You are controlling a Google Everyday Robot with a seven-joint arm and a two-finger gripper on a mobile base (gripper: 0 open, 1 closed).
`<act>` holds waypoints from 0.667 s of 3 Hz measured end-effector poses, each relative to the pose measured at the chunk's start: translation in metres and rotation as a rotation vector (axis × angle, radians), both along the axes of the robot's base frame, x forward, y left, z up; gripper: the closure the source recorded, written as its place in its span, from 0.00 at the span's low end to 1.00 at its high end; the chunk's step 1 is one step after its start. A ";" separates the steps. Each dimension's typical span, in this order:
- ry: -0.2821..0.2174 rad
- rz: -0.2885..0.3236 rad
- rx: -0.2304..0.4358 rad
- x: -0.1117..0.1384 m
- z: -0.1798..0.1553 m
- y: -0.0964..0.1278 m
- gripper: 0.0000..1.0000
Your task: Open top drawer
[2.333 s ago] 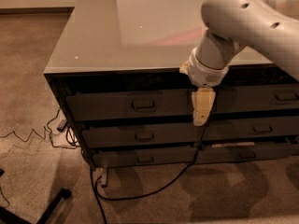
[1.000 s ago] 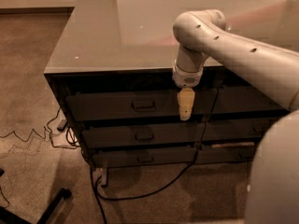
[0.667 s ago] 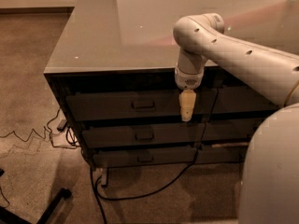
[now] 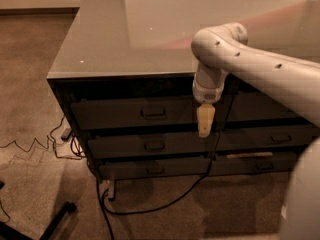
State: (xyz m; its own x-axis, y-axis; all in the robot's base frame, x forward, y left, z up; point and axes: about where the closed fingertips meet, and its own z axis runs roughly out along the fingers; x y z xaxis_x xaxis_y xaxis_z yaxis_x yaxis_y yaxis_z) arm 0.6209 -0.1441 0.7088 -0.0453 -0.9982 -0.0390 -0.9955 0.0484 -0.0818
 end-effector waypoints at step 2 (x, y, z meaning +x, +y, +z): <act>-0.140 0.098 0.023 -0.021 0.021 0.035 0.00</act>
Offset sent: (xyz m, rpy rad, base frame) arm -0.0147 0.0202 0.0168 0.0118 -0.1037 0.0648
